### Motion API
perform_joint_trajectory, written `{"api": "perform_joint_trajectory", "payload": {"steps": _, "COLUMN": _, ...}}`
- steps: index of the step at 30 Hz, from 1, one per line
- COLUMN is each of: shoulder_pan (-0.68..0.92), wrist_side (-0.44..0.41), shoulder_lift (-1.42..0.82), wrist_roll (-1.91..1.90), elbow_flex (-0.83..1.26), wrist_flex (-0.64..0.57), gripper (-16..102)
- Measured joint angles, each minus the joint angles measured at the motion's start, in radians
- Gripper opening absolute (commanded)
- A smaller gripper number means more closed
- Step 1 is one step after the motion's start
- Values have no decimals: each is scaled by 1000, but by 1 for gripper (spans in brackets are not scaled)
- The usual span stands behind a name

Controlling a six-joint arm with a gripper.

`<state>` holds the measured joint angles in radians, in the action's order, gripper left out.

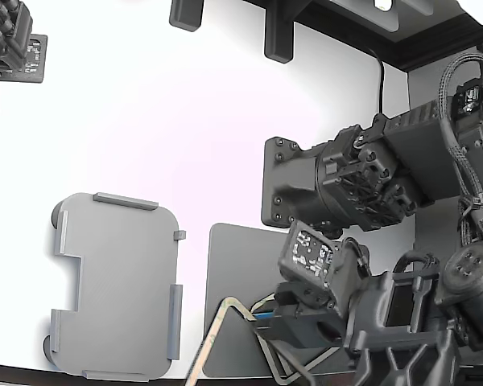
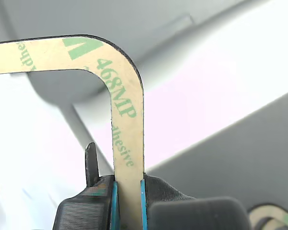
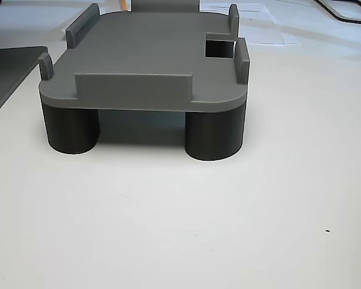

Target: Move top rectangular frame to the holder.

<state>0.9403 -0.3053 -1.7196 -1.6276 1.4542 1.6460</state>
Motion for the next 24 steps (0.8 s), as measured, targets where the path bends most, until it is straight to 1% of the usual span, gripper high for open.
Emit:
{"api": "perform_joint_trajectory", "payload": {"steps": 3, "shoulder_pan": -34, "wrist_side": -44, "shoulder_lift": 63, "wrist_roll": -144, "elbow_flex": -64, "wrist_flex": 0, "gripper": -11}}
{"api": "perform_joint_trajectory", "payload": {"steps": 5, "shoulder_pan": -66, "wrist_side": -49, "shoulder_lift": 110, "wrist_roll": -225, "elbow_flex": -109, "wrist_flex": 0, "gripper": -11}}
{"api": "perform_joint_trajectory", "payload": {"steps": 14, "shoulder_pan": -236, "wrist_side": -15, "shoulder_lift": 350, "wrist_roll": -433, "elbow_flex": -258, "wrist_flex": 0, "gripper": -11}}
{"api": "perform_joint_trajectory", "payload": {"steps": 19, "shoulder_pan": -265, "wrist_side": -2, "shoulder_lift": 362, "wrist_roll": -445, "elbow_flex": -225, "wrist_flex": 0, "gripper": -12}}
{"api": "perform_joint_trajectory", "payload": {"steps": 24, "shoulder_pan": -282, "wrist_side": 43, "shoulder_lift": 336, "wrist_roll": -486, "elbow_flex": -181, "wrist_flex": 0, "gripper": -12}}
